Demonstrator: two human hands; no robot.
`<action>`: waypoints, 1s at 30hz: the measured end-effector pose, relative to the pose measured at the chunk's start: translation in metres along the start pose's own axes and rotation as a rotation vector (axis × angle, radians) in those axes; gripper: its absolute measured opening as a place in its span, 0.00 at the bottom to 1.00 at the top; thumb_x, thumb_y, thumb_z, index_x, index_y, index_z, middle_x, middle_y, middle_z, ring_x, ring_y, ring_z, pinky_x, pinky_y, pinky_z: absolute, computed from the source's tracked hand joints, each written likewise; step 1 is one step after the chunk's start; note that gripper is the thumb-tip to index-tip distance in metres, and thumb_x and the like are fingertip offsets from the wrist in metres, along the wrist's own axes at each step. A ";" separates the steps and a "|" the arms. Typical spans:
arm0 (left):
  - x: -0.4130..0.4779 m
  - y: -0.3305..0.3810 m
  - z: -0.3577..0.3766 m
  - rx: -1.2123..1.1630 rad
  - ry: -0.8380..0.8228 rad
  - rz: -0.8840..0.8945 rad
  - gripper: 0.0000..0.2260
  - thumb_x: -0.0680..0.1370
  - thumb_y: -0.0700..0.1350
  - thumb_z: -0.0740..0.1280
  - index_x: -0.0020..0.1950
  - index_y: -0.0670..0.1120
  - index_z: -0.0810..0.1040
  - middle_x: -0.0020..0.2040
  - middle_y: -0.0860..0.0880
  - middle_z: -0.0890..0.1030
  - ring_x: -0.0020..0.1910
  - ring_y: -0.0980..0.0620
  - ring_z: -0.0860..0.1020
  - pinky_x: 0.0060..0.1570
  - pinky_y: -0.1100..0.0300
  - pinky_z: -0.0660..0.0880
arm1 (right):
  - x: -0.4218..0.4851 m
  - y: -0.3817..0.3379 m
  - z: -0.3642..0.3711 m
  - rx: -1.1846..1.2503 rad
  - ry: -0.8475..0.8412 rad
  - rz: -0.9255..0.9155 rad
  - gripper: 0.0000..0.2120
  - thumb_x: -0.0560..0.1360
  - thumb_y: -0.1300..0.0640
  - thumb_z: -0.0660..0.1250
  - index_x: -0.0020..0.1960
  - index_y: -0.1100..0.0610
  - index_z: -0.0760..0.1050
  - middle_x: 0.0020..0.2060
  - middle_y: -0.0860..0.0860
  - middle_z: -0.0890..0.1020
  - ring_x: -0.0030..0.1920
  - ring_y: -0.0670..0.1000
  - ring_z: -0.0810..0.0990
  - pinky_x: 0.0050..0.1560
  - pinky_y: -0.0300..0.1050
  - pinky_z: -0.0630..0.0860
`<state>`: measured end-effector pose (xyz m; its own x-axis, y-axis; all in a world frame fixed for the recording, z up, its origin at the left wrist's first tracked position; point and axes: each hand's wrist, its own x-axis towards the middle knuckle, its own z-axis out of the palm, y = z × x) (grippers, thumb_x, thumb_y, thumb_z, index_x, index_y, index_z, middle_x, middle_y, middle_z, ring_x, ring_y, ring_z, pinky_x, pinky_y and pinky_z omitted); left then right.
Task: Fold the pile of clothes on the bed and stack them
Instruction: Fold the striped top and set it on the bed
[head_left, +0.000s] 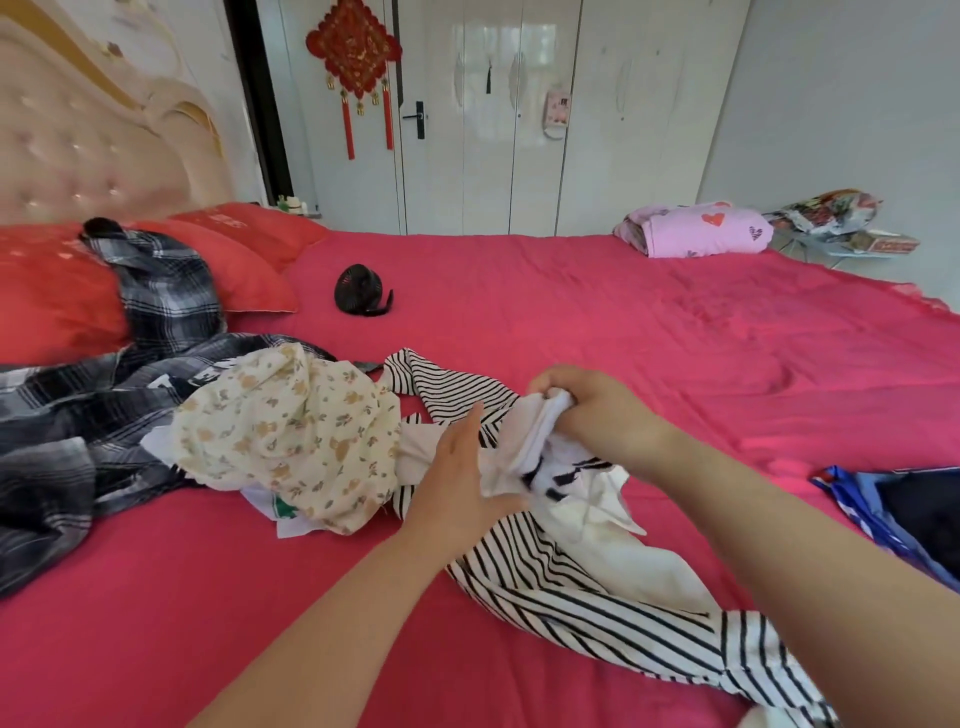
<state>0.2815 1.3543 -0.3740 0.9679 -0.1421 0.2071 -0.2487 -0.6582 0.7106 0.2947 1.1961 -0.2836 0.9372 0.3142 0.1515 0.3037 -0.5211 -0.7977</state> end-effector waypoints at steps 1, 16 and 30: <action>0.008 0.001 -0.004 -0.088 -0.012 0.006 0.44 0.68 0.51 0.75 0.76 0.52 0.51 0.69 0.57 0.62 0.66 0.58 0.65 0.62 0.67 0.64 | 0.002 -0.006 0.009 0.080 -0.073 -0.001 0.18 0.71 0.73 0.59 0.39 0.49 0.74 0.33 0.44 0.77 0.34 0.40 0.74 0.34 0.29 0.70; 0.056 -0.049 -0.149 0.444 0.094 -0.224 0.33 0.73 0.32 0.60 0.76 0.48 0.55 0.74 0.42 0.61 0.69 0.43 0.66 0.61 0.54 0.67 | 0.009 0.079 0.056 -0.372 -0.336 0.418 0.23 0.74 0.49 0.67 0.66 0.55 0.69 0.55 0.50 0.77 0.54 0.47 0.76 0.53 0.36 0.71; -0.006 -0.075 0.008 0.814 -0.512 0.145 0.46 0.70 0.43 0.73 0.76 0.56 0.44 0.77 0.47 0.46 0.75 0.43 0.43 0.71 0.42 0.42 | -0.034 0.074 0.062 -0.662 -0.492 0.010 0.15 0.63 0.71 0.55 0.40 0.57 0.76 0.27 0.49 0.74 0.34 0.44 0.71 0.32 0.32 0.61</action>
<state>0.2945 1.3988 -0.4334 0.8758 -0.4401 -0.1983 -0.4528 -0.8914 -0.0215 0.2746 1.1955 -0.3840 0.8049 0.5384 -0.2497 0.4781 -0.8375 -0.2648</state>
